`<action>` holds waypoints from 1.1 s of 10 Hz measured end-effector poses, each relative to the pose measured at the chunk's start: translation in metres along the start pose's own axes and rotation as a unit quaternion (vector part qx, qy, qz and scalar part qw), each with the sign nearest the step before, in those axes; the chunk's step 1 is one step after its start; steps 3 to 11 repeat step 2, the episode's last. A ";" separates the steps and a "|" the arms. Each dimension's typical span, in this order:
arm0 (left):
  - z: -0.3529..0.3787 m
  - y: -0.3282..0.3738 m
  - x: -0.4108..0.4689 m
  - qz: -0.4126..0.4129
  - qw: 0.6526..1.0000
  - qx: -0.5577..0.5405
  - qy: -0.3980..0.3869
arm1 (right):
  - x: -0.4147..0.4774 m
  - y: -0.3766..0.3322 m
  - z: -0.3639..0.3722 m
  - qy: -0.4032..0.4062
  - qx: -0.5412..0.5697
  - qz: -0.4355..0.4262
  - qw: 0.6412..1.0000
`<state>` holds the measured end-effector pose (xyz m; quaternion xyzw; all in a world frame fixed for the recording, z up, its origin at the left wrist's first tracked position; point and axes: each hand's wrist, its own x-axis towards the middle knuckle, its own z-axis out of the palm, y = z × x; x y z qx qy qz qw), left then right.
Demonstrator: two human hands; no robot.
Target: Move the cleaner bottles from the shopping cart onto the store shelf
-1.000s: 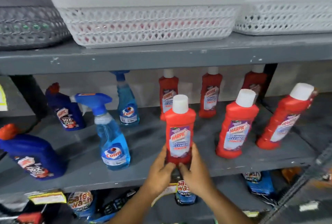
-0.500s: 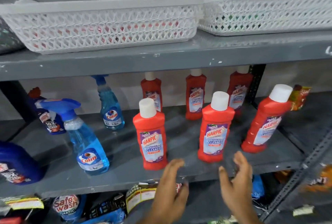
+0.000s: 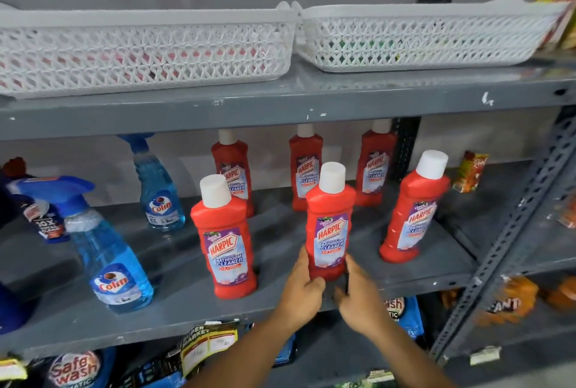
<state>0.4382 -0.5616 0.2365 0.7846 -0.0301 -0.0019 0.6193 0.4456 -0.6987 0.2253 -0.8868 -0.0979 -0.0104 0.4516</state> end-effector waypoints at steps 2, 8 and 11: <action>-0.007 0.012 -0.010 -0.041 0.999 0.018 -0.017 | -0.004 0.010 0.006 0.064 0.014 0.029 0.997; -0.007 0.012 -0.010 -0.041 0.999 0.018 -0.017 | -0.004 0.010 0.006 0.064 0.014 0.029 0.997; -0.007 0.012 -0.010 -0.041 0.999 0.018 -0.017 | -0.004 0.010 0.006 0.064 0.014 0.029 0.997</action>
